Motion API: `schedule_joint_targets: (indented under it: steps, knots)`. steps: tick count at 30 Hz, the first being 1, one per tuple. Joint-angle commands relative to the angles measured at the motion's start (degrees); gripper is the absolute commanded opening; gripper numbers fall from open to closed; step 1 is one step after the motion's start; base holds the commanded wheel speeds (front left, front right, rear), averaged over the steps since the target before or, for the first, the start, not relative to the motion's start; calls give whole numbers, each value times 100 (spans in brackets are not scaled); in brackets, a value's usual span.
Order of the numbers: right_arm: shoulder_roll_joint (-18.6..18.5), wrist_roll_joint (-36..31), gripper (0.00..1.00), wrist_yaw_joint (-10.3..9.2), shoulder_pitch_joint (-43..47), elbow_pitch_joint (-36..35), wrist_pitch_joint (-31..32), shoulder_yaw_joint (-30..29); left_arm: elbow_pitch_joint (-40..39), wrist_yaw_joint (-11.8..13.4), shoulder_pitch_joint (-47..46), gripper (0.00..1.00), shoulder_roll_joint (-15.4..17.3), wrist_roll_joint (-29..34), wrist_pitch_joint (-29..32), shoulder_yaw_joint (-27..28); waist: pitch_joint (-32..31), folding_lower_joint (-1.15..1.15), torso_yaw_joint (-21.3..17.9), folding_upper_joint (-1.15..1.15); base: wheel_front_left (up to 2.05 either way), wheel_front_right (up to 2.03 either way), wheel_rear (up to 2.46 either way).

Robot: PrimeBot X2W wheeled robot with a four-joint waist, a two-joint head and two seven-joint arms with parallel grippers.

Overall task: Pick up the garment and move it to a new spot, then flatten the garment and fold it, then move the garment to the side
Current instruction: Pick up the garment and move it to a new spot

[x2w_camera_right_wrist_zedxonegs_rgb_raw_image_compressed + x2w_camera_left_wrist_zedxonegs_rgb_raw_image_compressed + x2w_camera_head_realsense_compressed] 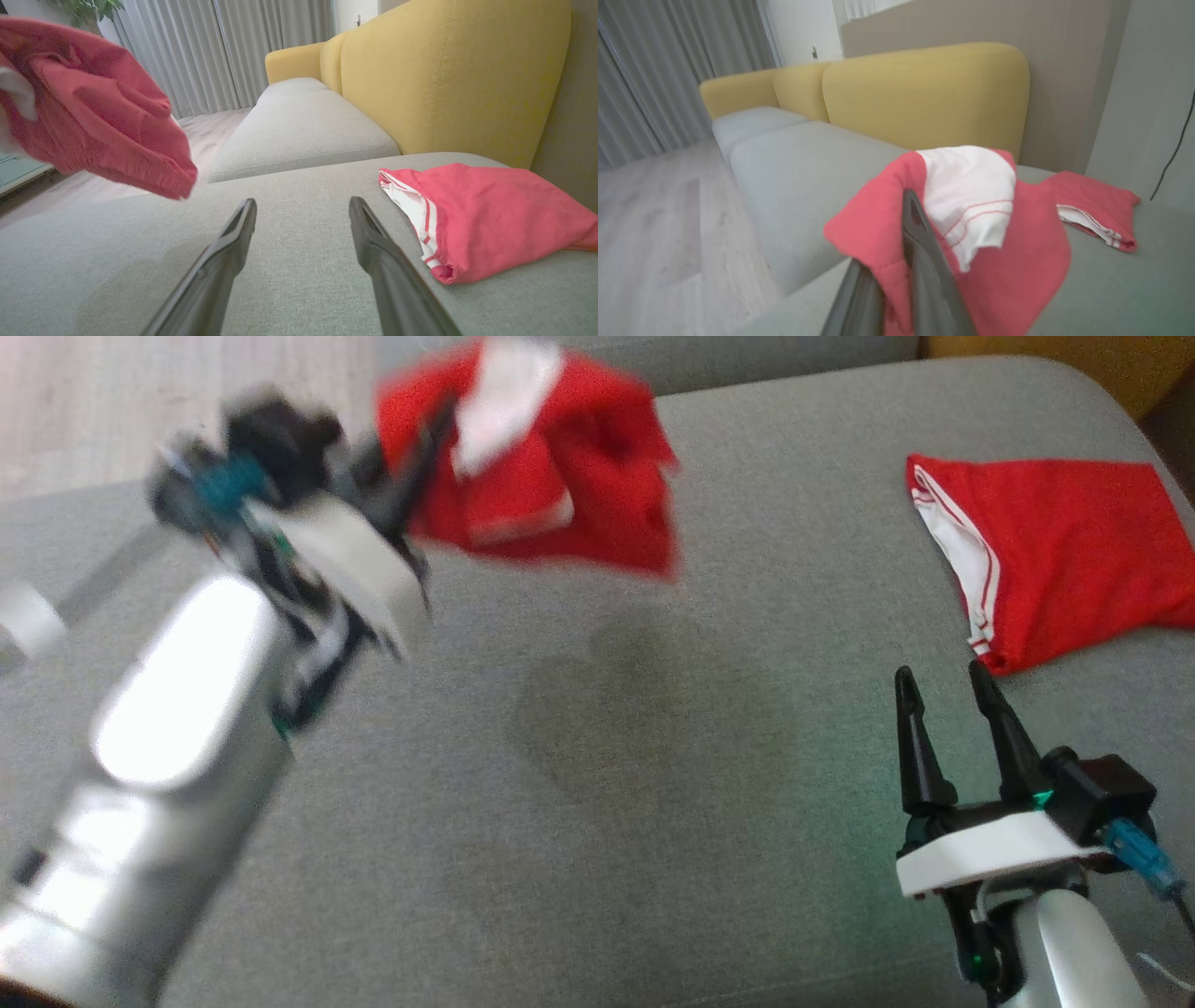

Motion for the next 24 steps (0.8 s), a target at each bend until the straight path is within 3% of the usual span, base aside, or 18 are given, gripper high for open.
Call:
schedule_joint_targets:
  steps: [1,7,10,13,14,15,16,24]
  knots:
    - [-19,79,100,21,-180,-136,-91,197,-84,101,194,0,92,-2,-181,94,138,0,-126,0,0,0,0]
    - [-19,148,100,21,-237,-34,-166,280,578,177,1108,0,-192,73,-609,-294,286,0,-298,0,0,0,0]
    - [-19,154,100,21,-265,29,-200,292,1080,165,1396,0,-171,397,-825,-646,336,0,-368,0,0,0,0]
    - [-19,148,100,21,-297,97,-232,279,1490,224,1589,0,-234,336,-1089,-614,362,0,-413,0,0,0,0]
    - [-19,146,100,21,-301,123,-244,270,1591,243,1636,24,-266,285,-1196,-568,346,0,-407,0,0,0,0]
    - [-19,145,100,21,-297,145,-255,260,1672,265,1669,54,-299,240,-1321,-517,331,0,-394,0,0,0,0]
    - [-19,143,100,21,-290,166,-264,247,1734,290,1687,100,-330,207,-1461,-466,314,0,-373,0,0,0,0]
    - [-19,53,100,21,-177,294,-258,198,1788,530,1995,100,-540,-44,-2153,-95,-102,0,-75,0,0,0,0]
